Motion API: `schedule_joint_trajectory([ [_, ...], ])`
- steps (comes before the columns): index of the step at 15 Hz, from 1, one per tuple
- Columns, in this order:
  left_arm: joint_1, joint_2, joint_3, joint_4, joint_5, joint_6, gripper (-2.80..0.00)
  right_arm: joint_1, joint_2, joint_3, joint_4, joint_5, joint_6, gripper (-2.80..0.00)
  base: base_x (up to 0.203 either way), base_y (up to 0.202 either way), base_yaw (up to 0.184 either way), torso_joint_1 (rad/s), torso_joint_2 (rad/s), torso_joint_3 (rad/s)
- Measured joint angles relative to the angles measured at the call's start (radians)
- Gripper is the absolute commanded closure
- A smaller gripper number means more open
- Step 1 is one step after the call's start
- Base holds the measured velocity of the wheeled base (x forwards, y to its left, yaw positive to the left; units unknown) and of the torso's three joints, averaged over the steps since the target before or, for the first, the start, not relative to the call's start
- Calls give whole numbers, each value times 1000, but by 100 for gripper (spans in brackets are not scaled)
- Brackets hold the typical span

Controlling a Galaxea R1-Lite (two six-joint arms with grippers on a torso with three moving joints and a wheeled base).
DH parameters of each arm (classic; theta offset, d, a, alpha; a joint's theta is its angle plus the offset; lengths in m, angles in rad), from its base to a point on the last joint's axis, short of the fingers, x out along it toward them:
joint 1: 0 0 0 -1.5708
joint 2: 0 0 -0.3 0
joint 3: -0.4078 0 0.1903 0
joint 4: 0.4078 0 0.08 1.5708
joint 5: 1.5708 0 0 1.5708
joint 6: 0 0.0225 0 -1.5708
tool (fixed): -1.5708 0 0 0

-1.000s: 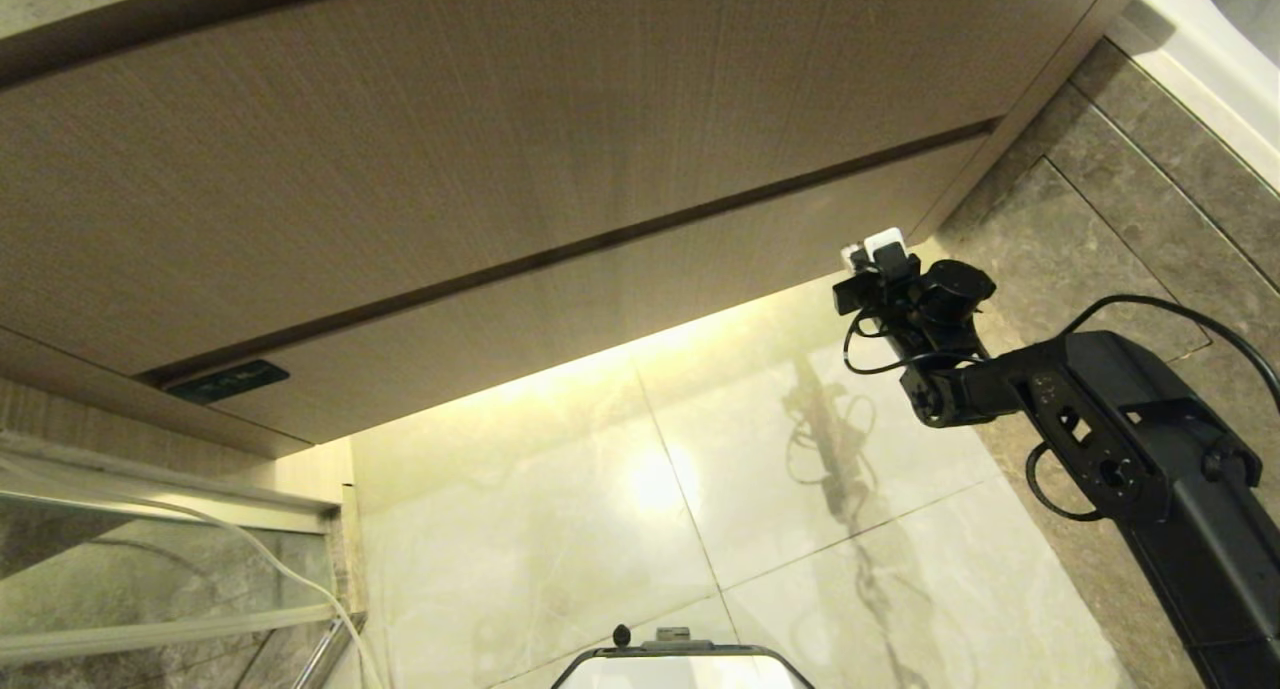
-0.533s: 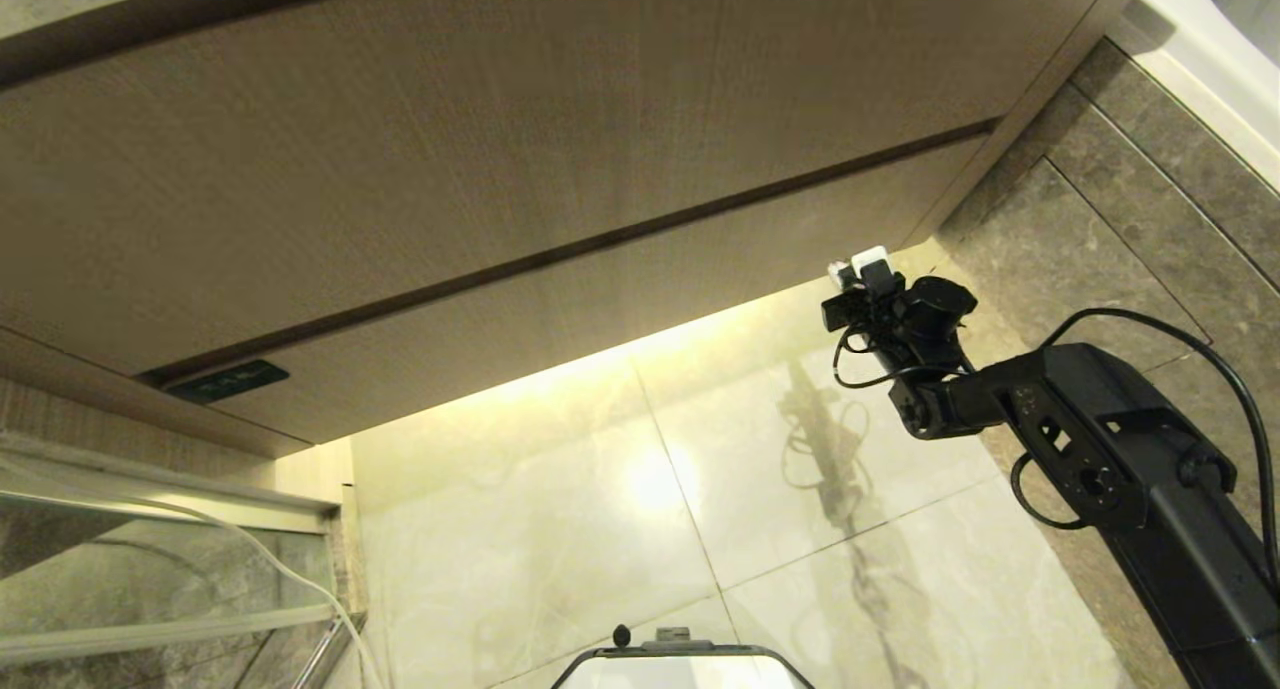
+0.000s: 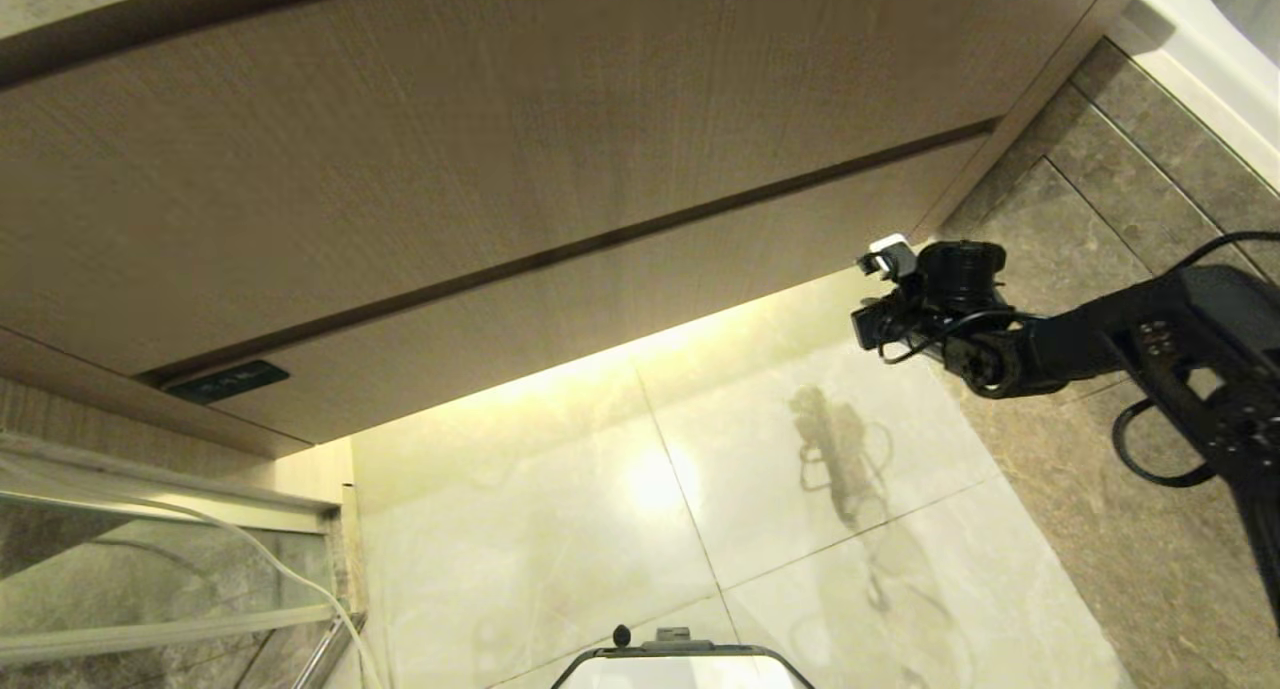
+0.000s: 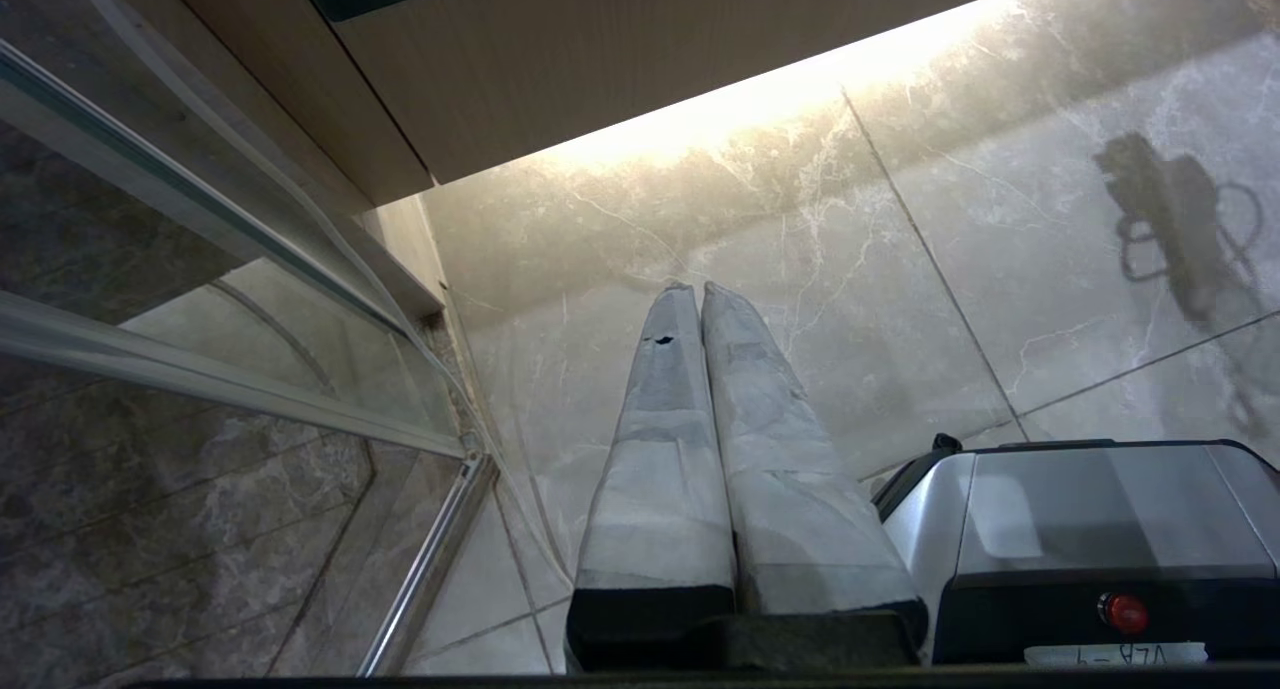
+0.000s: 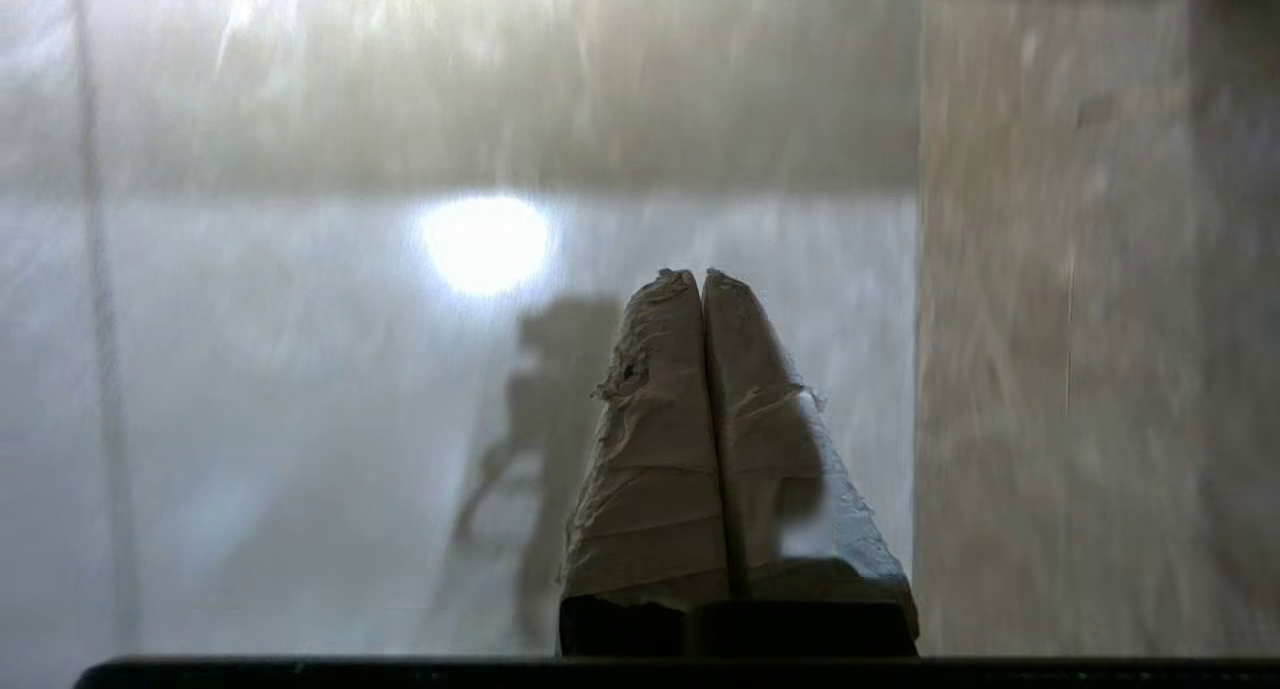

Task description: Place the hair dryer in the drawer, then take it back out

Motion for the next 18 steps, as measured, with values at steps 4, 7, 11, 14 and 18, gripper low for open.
schedule_joint_trajectory([
  [4,0,0,0,0,0,0,0,1,-381,266,423,-24,136,0,0,0,0,0,0,0],
  [7,0,0,0,-1,0,0,0,3,-693,437,736,-26,180,0,0,0,0,0,0,0],
  [11,0,0,0,0,0,0,0,-13,-1048,609,994,-30,193,0,0,0,0,0,0,0],
  [14,0,0,0,0,0,0,0,-90,-1249,742,1002,-38,187,0,0,0,0,0,0,0],
  [18,0,0,0,0,0,0,0,-171,-1440,866,997,-65,164,0,0,0,0,0,0,0],
])
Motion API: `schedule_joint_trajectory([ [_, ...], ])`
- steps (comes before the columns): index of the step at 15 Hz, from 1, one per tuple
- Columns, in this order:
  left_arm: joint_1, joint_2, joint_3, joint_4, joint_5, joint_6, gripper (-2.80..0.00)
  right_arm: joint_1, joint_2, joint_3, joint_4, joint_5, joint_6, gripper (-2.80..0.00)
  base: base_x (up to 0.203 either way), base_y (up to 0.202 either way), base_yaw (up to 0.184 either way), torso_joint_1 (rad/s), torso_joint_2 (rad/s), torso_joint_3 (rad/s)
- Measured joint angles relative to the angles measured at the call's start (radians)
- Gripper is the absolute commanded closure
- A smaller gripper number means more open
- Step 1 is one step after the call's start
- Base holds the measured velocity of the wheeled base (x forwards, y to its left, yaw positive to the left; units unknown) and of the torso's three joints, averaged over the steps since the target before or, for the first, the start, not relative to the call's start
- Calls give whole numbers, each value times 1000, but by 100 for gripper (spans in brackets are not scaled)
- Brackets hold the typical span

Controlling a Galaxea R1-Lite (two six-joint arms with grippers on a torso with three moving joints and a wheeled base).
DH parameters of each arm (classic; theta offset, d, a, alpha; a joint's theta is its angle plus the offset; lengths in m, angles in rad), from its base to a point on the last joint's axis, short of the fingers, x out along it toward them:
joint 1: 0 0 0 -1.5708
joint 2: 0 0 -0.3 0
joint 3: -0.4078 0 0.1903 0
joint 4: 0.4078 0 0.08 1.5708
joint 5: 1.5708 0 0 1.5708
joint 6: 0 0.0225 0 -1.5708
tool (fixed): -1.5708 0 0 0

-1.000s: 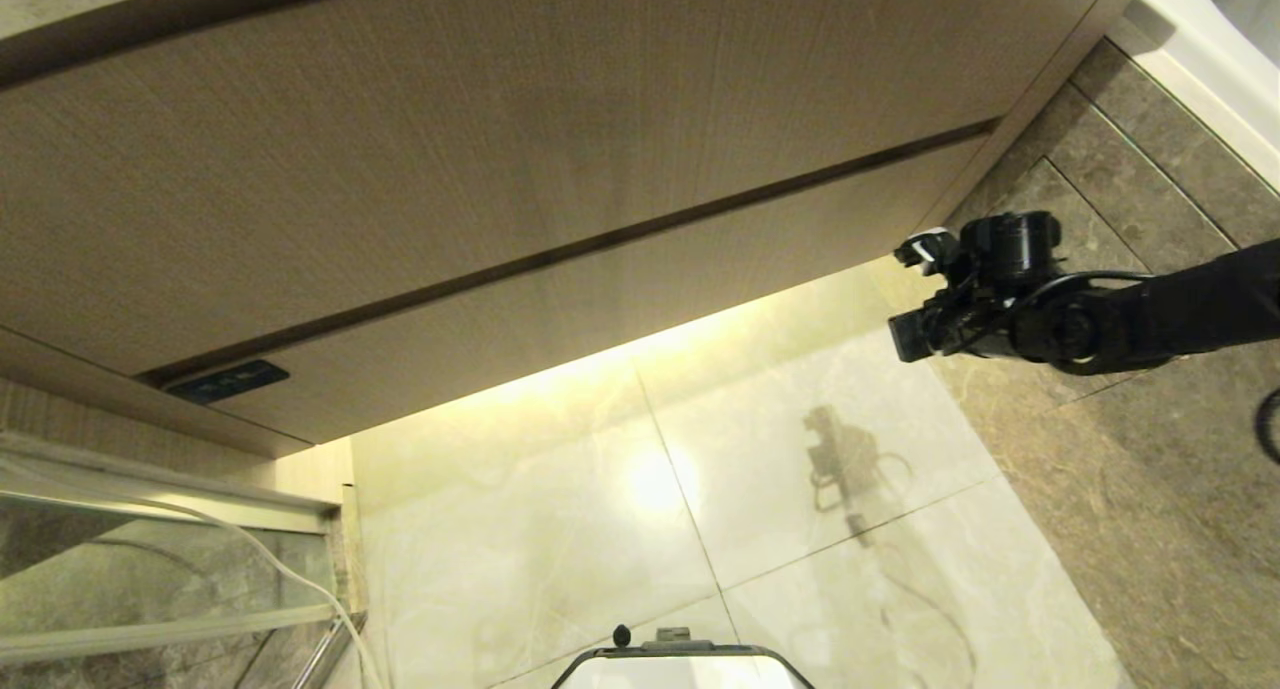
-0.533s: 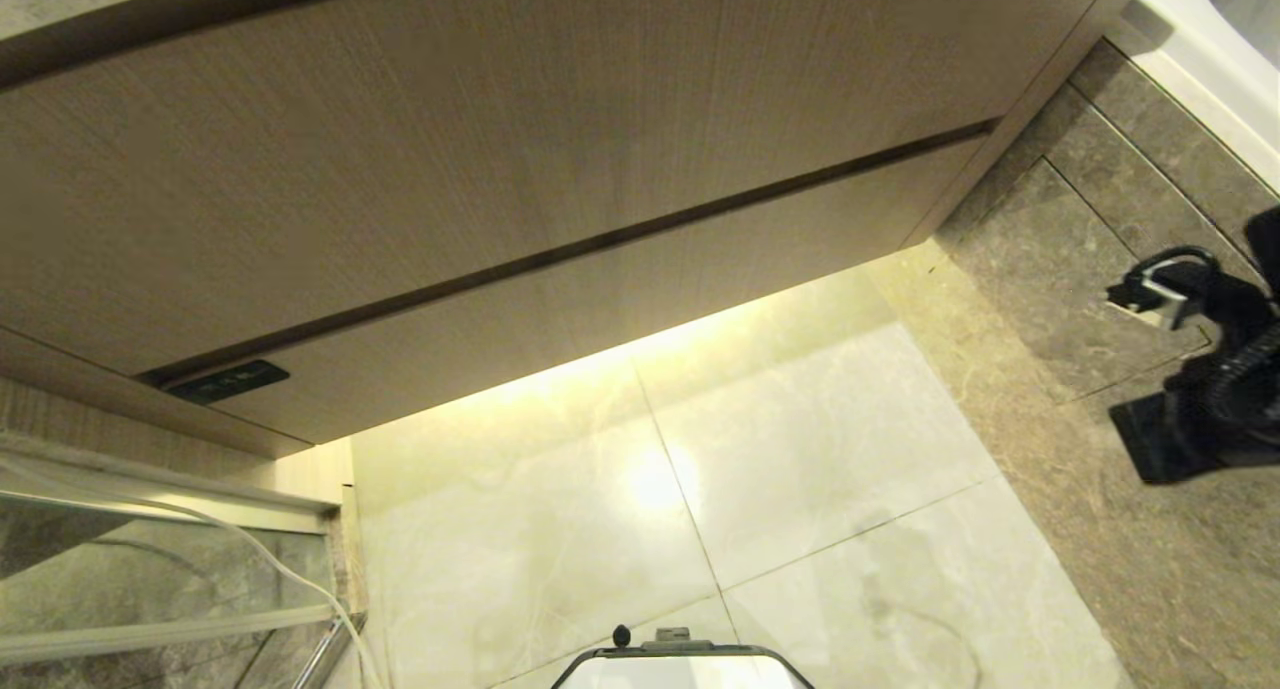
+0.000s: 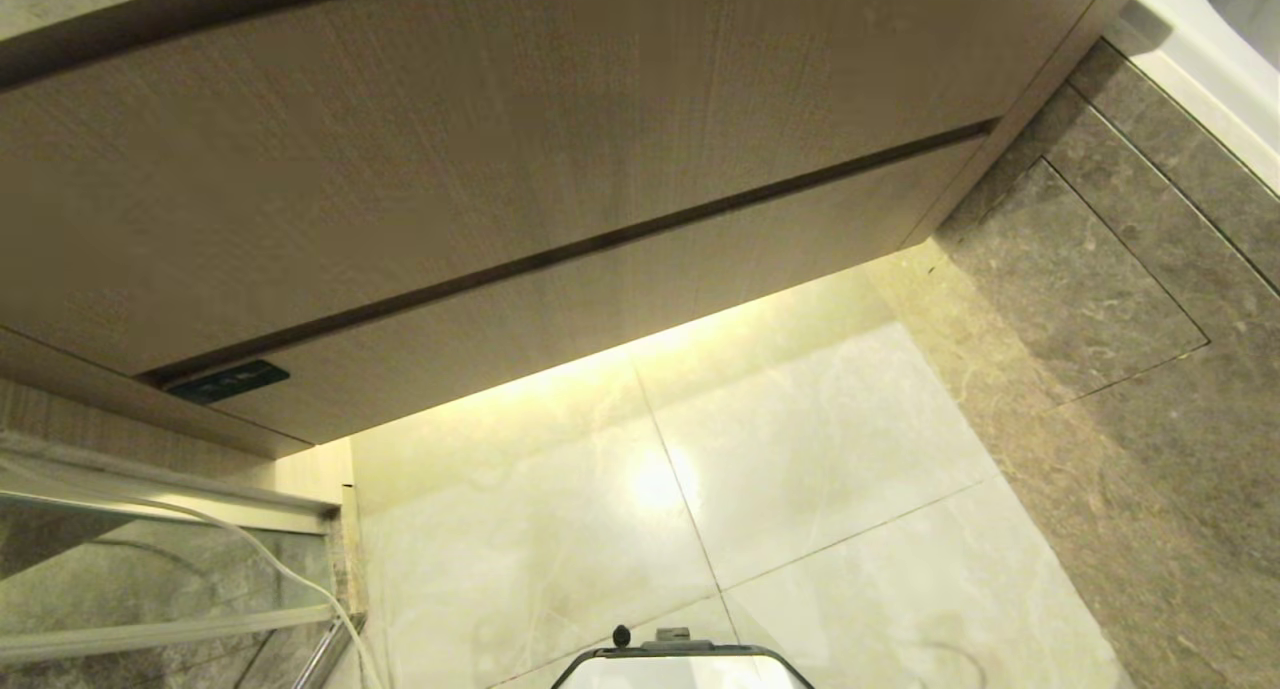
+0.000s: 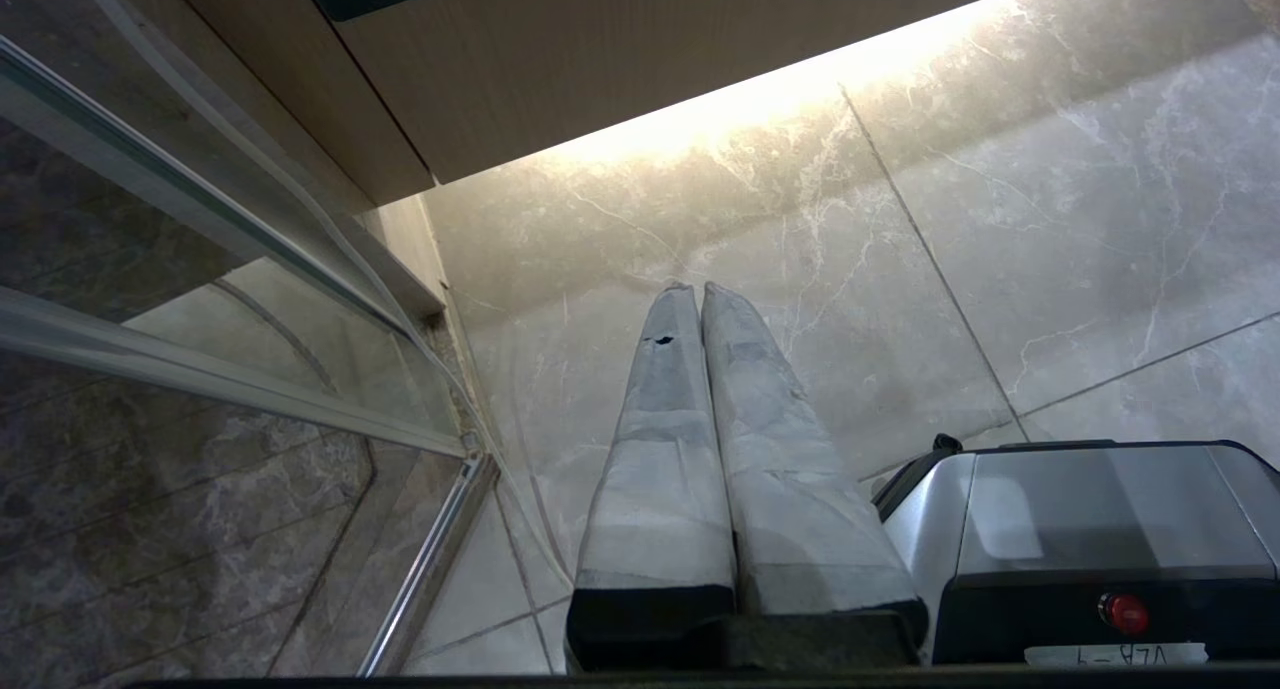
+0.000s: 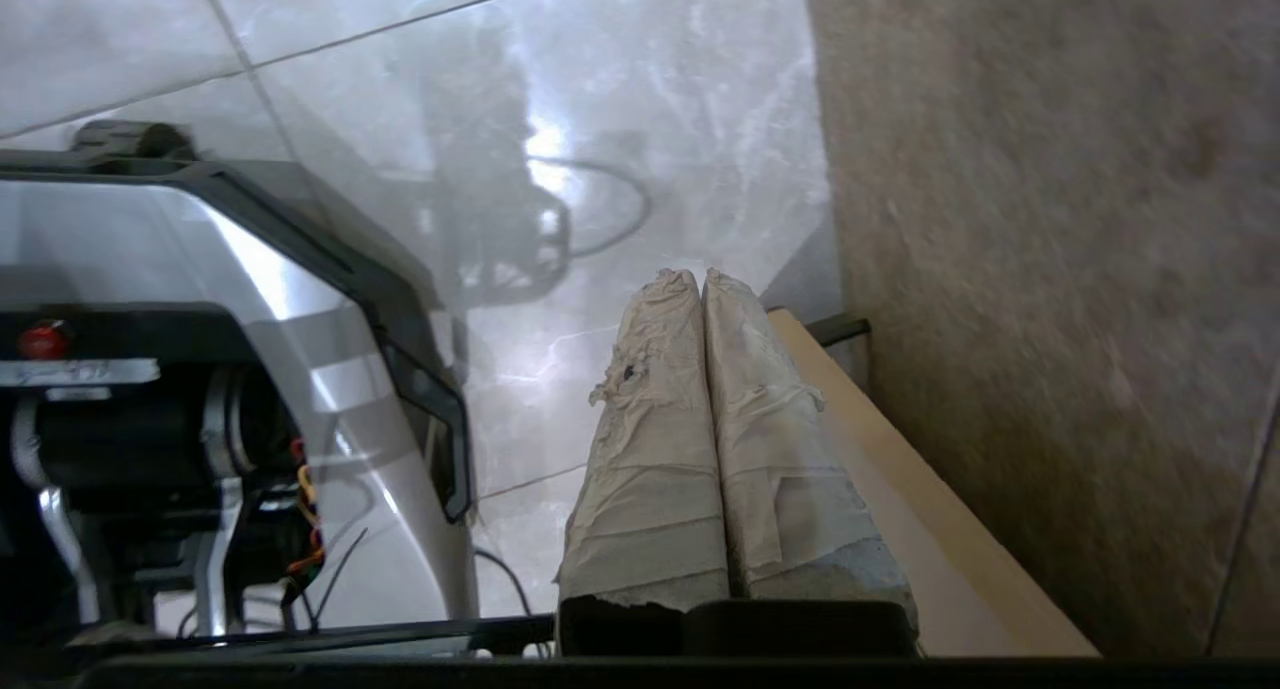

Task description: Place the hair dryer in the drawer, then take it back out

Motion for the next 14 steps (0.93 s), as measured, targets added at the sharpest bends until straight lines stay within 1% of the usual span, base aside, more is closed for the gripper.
schedule_joint_trajectory([
  [4,0,0,0,0,0,0,0,-71,-123,92,-1,0,-12,0,0,0,0,0,0,0],
  [6,0,0,0,0,0,0,0,-106,-190,141,8,5,-32,0,0,0,0,0,0,0],
  [9,0,0,0,1,0,0,0,-149,-307,244,-19,5,-49,0,0,0,0,0,0,0],
  [11,0,0,0,1,0,0,0,-160,-378,354,-120,13,-43,0,0,0,0,0,0,0],
  [12,0,0,0,0,0,0,0,-162,-405,407,-186,37,-41,0,0,0,0,0,0,0],
  [14,0,0,0,0,0,0,0,-159,-461,486,-302,132,-16,0,0,0,0,0,0,0],
])
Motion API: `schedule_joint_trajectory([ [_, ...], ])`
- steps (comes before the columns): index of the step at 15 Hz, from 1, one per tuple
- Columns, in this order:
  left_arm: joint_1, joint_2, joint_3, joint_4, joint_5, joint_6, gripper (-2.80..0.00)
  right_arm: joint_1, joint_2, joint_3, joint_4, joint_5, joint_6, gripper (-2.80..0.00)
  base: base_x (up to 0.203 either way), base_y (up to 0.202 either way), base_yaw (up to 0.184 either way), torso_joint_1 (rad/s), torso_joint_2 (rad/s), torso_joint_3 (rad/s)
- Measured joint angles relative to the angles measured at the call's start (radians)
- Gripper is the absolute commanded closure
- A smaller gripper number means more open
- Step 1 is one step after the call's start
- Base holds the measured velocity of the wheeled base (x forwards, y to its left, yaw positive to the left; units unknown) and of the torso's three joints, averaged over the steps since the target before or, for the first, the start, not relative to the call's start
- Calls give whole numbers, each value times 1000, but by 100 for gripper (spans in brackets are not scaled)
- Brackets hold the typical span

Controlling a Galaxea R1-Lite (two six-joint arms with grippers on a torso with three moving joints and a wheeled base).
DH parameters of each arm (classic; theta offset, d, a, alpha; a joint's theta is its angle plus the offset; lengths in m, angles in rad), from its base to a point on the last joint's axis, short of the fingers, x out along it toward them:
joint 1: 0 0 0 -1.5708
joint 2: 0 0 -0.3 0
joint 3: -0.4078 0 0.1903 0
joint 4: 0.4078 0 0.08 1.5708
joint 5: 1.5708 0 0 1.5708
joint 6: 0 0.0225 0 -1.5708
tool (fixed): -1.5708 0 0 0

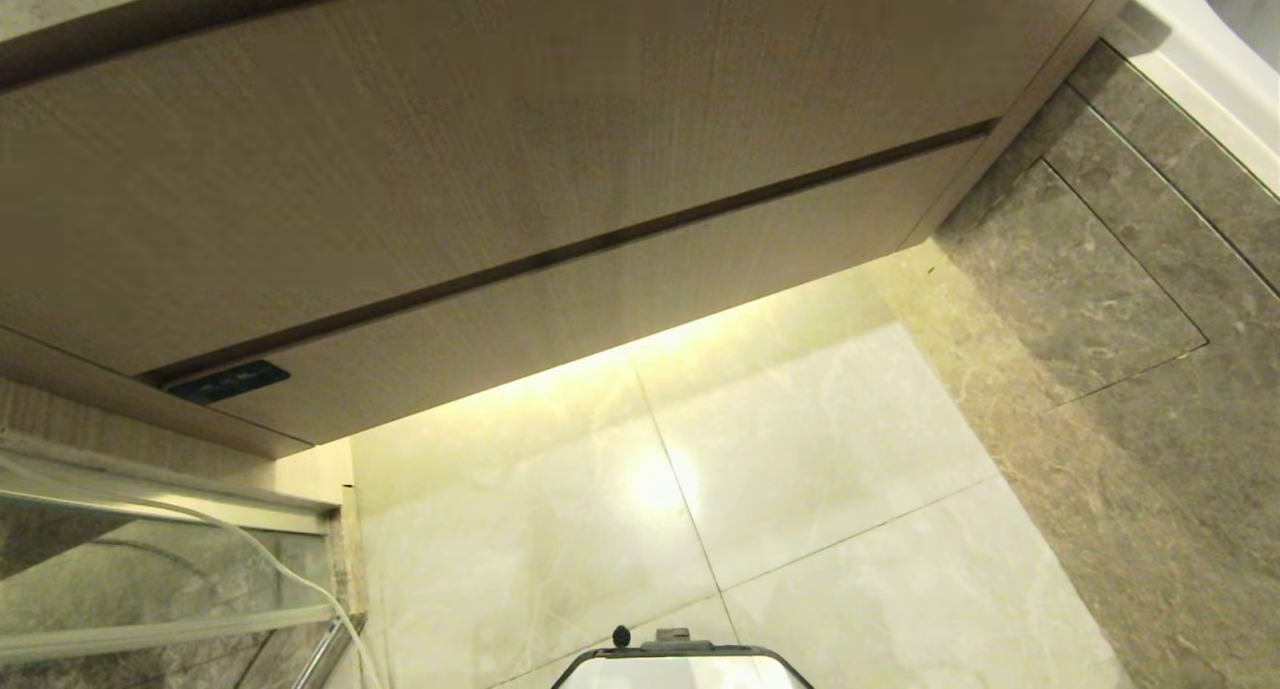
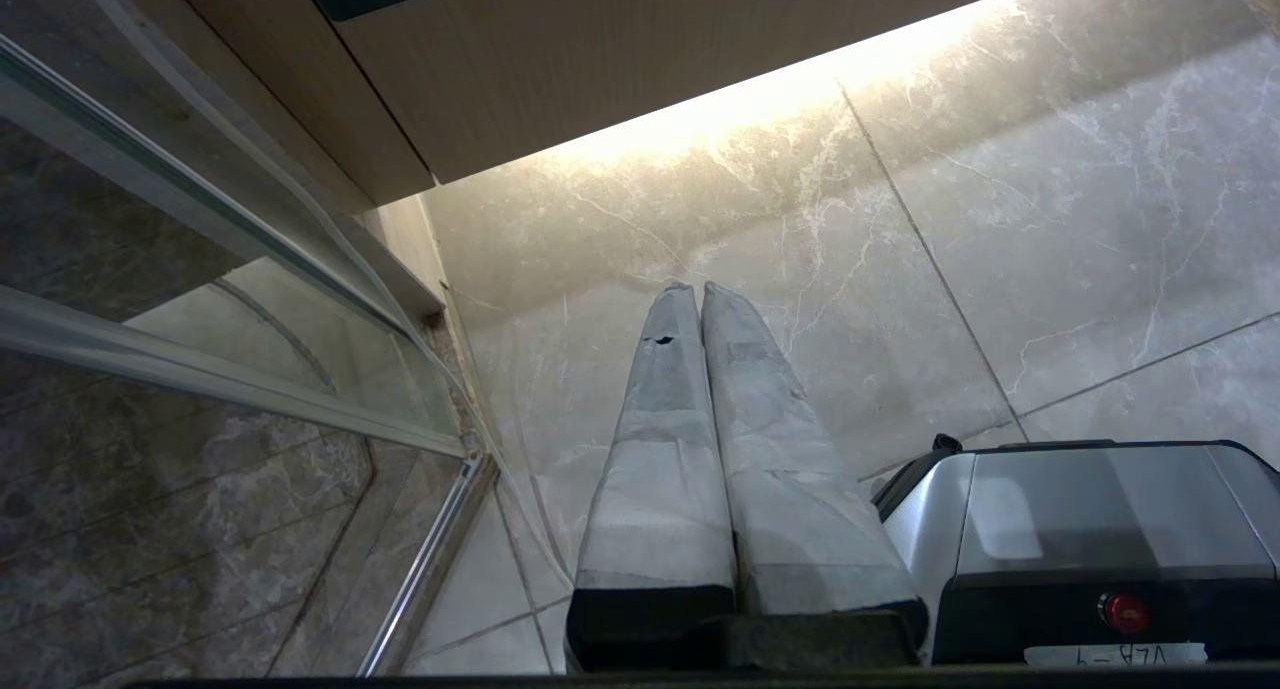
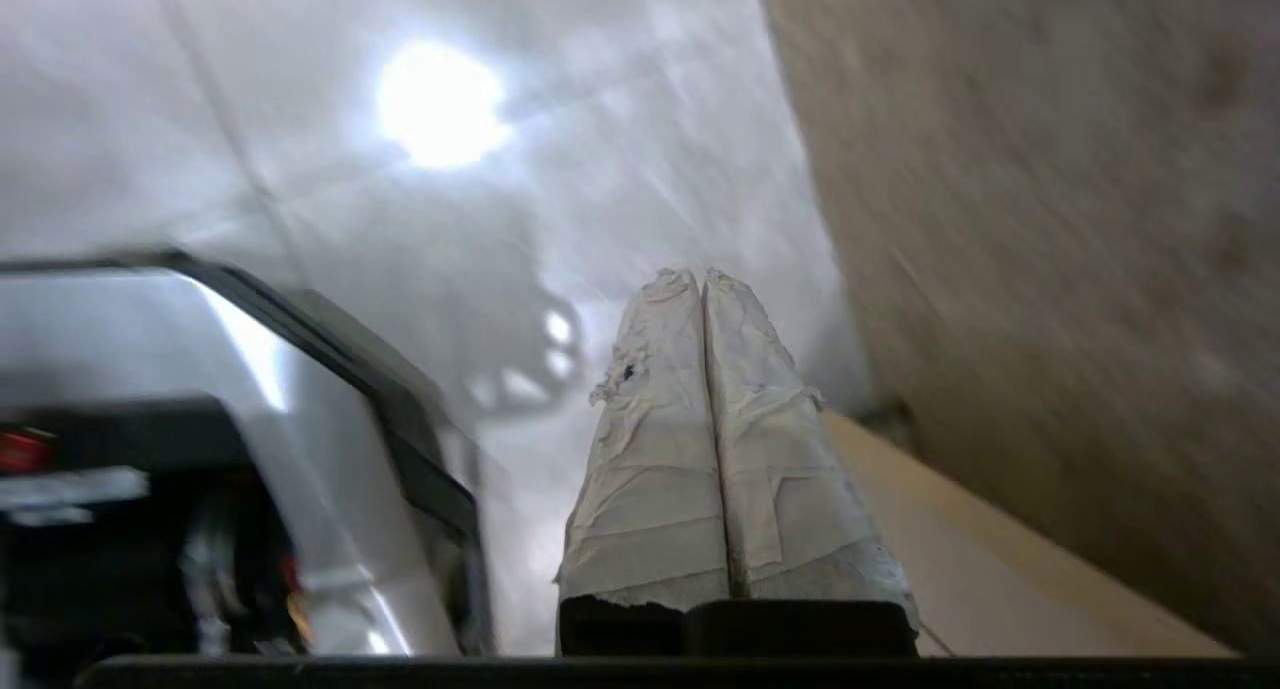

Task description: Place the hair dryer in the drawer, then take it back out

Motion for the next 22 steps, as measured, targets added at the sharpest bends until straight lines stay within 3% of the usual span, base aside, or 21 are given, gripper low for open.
schedule_joint_trajectory([
  [3,0,0,0,0,0,0,0,21,-107,91,-41,54,40,0,0,0,0,0,0,0],
  [8,0,0,0,0,0,0,0,63,-163,244,-293,60,62,0,0,0,0,0,0,0],
  [14,0,0,0,-1,1,1,0,232,-232,252,-234,16,86,0,0,0,0,0,0,0],
  [19,0,0,0,-1,1,1,0,222,-410,253,-184,12,210,0,0,0,0,0,0,0],
  [22,0,0,0,-1,1,0,0,220,-437,253,-182,7,235,0,0,0,0,0,0,0],
])
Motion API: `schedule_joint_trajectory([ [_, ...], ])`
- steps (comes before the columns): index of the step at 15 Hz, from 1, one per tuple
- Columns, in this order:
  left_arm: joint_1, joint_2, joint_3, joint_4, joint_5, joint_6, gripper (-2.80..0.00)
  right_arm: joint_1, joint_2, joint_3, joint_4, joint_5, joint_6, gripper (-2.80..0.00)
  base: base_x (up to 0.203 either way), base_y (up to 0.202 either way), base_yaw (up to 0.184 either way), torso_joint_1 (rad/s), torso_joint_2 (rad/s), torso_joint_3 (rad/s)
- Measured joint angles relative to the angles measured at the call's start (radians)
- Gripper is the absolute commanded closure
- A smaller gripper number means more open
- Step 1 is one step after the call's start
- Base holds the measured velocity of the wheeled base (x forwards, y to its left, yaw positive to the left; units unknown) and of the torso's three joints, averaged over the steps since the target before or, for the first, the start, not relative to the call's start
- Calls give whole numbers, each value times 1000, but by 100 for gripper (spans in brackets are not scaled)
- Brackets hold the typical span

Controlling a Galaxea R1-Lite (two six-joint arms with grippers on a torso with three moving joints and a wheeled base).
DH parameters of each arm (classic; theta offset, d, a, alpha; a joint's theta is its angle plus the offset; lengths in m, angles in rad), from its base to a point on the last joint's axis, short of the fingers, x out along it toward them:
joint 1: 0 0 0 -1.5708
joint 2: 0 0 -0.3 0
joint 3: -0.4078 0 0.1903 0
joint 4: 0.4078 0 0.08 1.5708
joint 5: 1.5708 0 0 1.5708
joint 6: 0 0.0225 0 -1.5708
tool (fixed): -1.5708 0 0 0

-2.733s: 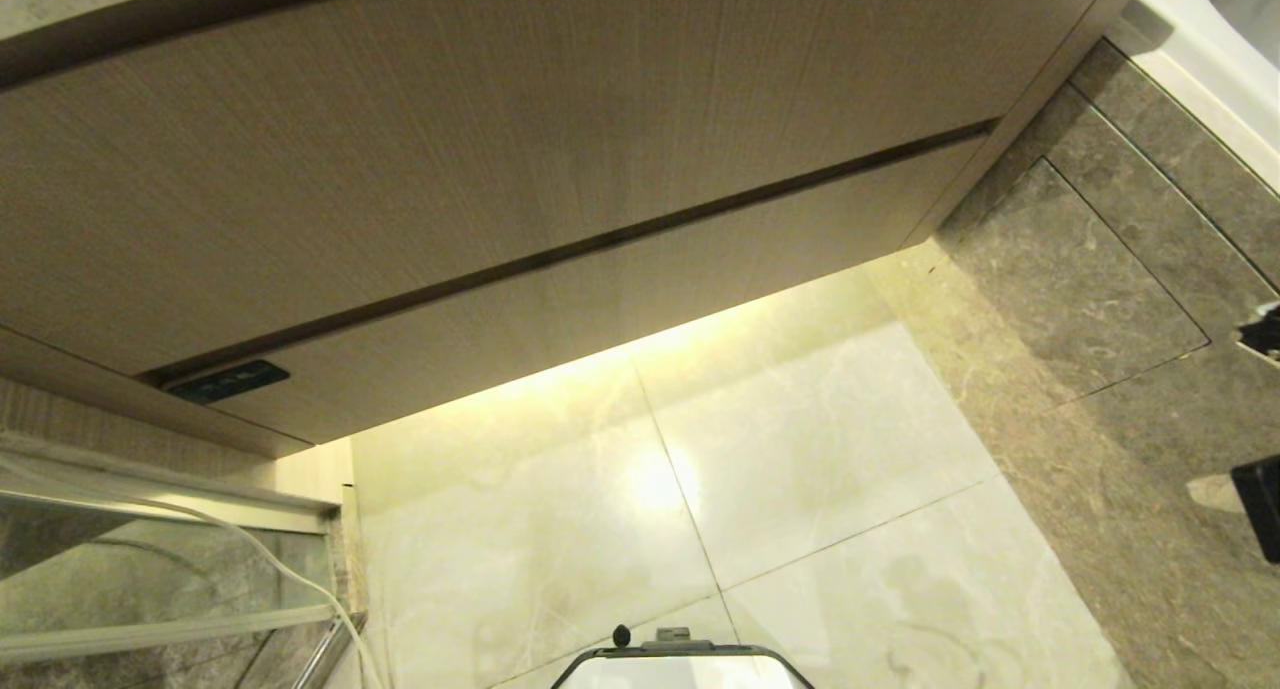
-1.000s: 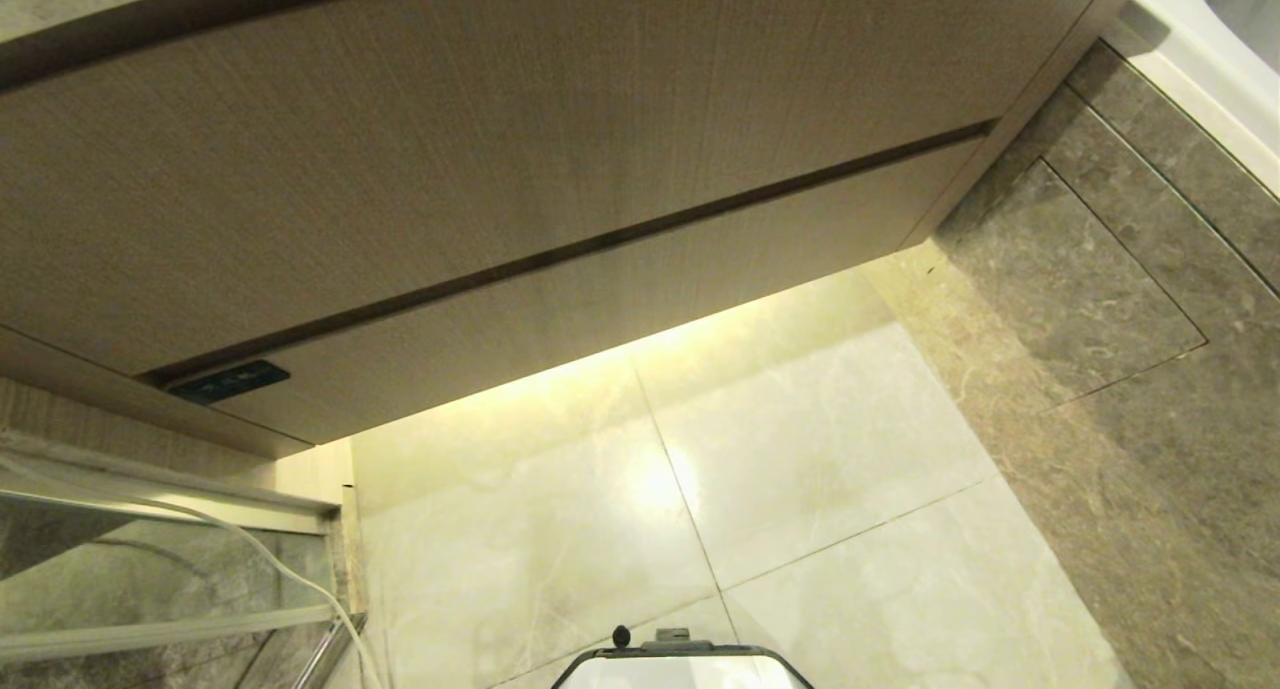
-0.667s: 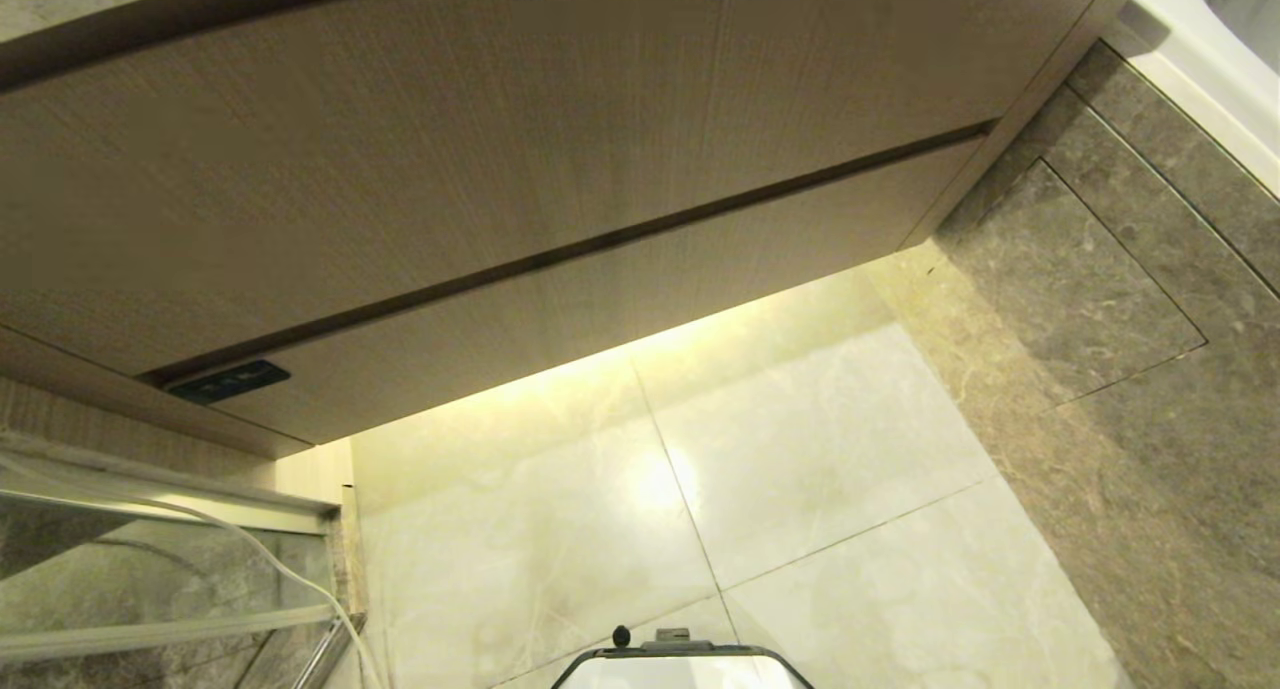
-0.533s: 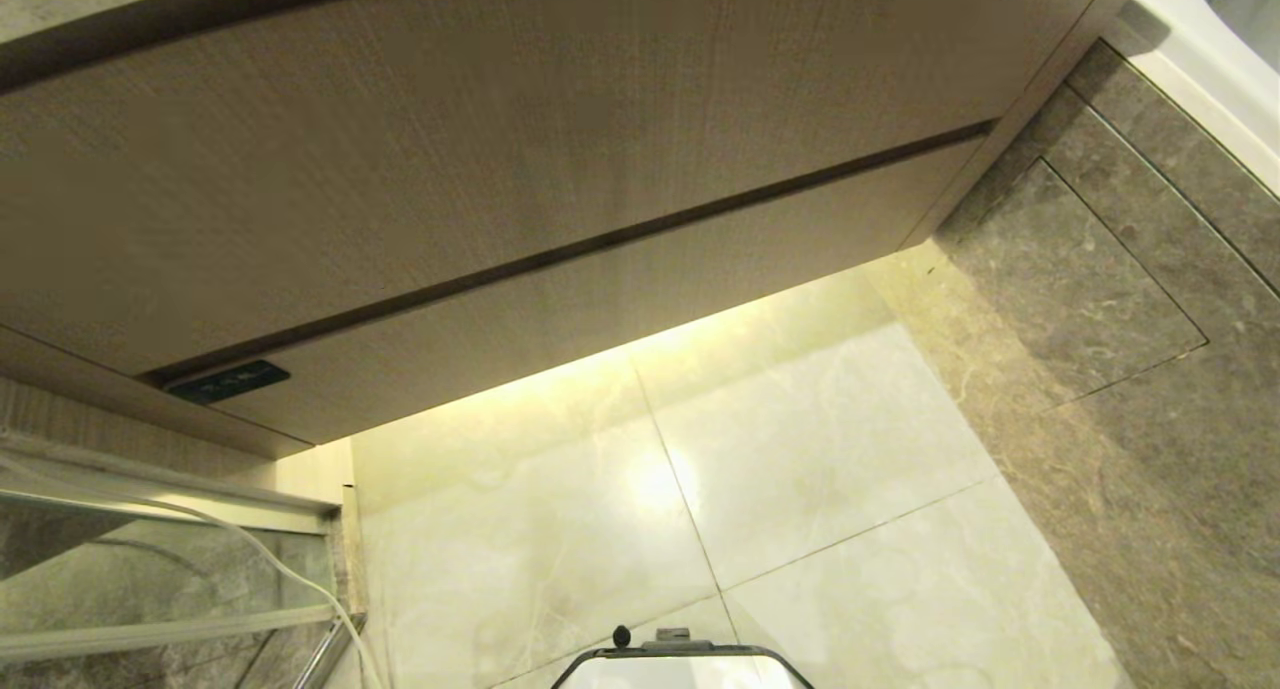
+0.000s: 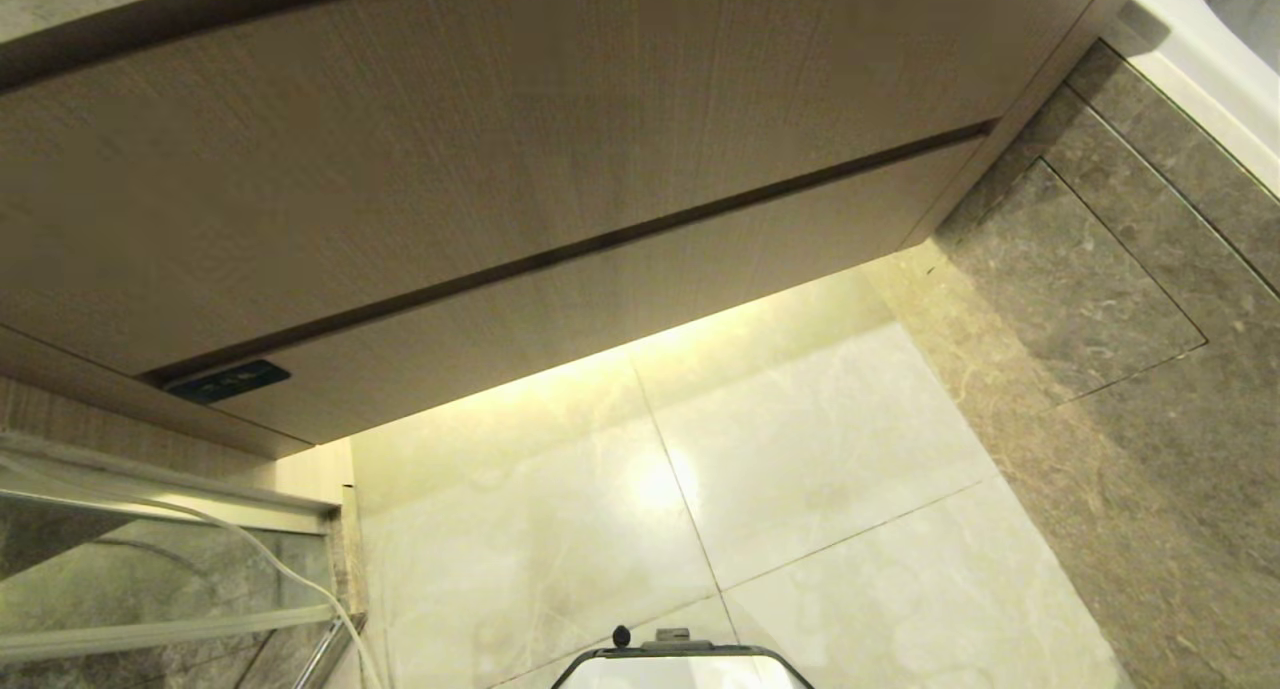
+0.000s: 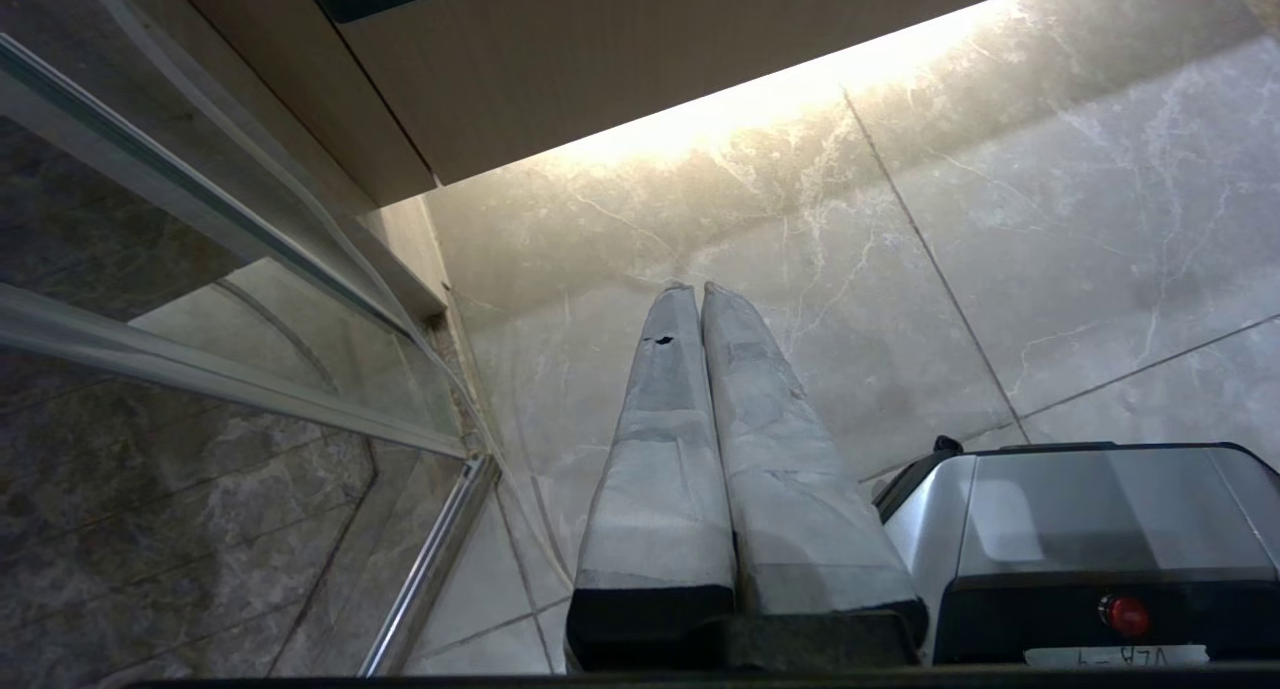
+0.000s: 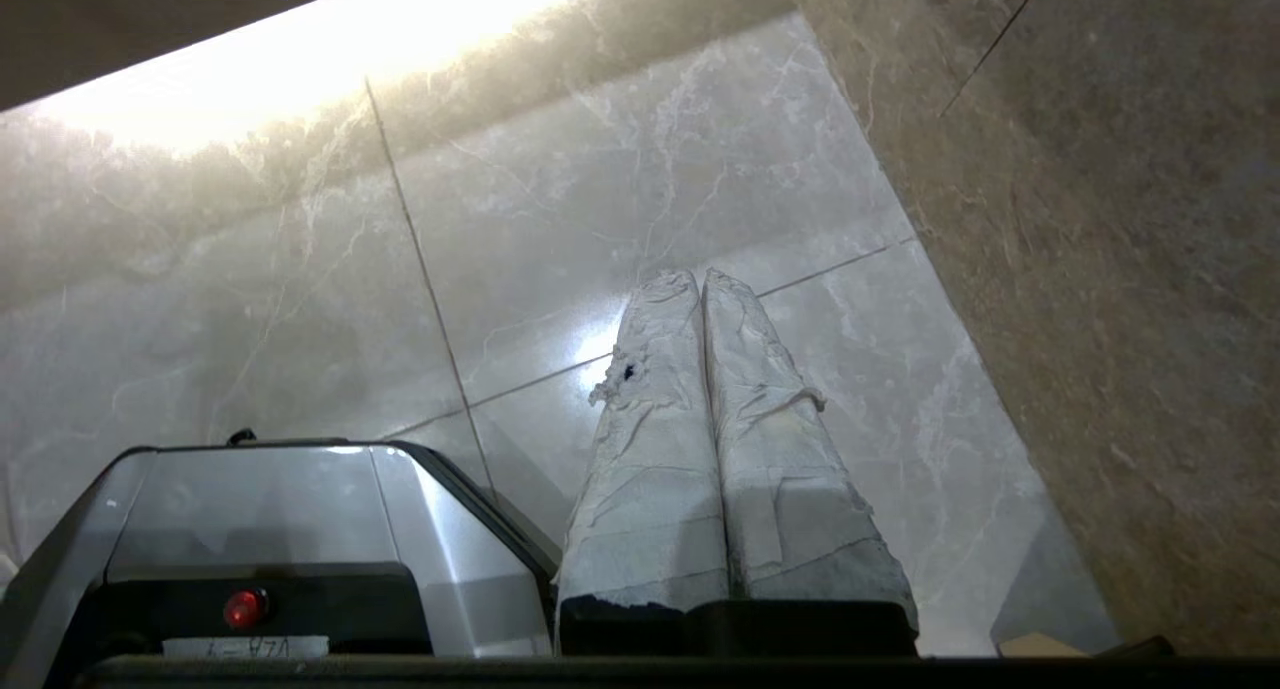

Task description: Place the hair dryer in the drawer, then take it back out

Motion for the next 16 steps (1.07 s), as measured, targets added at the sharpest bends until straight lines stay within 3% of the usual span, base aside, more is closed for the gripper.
schedule_joint_trajectory([
  [16,0,0,0,0,0,0,0,-1,-9,-1,1,0,-5,0,0,0,0,0,0,0],
])
